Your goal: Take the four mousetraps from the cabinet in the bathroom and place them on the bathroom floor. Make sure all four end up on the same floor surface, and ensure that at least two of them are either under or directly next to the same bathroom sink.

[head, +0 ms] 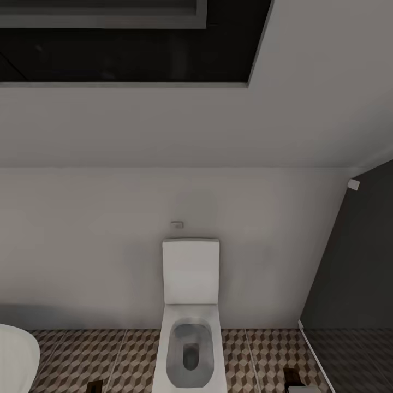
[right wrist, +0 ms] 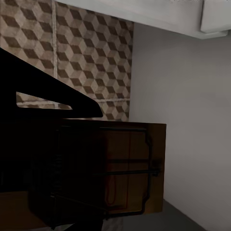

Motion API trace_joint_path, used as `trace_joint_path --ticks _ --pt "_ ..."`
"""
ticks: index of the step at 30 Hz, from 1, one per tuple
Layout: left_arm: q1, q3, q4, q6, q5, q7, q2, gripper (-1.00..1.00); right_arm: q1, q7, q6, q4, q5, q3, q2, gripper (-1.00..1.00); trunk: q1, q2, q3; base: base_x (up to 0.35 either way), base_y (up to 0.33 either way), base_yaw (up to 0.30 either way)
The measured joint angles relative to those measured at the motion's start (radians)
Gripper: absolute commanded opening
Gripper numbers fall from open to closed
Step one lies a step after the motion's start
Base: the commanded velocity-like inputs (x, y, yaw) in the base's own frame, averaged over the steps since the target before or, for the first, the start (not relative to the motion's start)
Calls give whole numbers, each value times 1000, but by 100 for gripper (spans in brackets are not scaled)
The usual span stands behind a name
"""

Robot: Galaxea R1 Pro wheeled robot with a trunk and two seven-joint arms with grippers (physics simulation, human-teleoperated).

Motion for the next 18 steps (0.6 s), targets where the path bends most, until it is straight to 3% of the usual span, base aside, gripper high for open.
trace_joint_path --ticks 15,17,18 --pt "0 5 0 8 7 -5 -3 -100 0 -4 -2 0 -4 -2 -6 -100 0 0 0 0 0 0" --pt "0 1 -3 50 5 -6 -1 -100 0 -1 -1 0 -2 -3 -15 -100 0 0 0 0 0 0" --pt "-2 -2 -29 137 4 -5 3 -100 -1 -1 0 -6 0 -5 -23 -100 0 0 0 0 0 0"
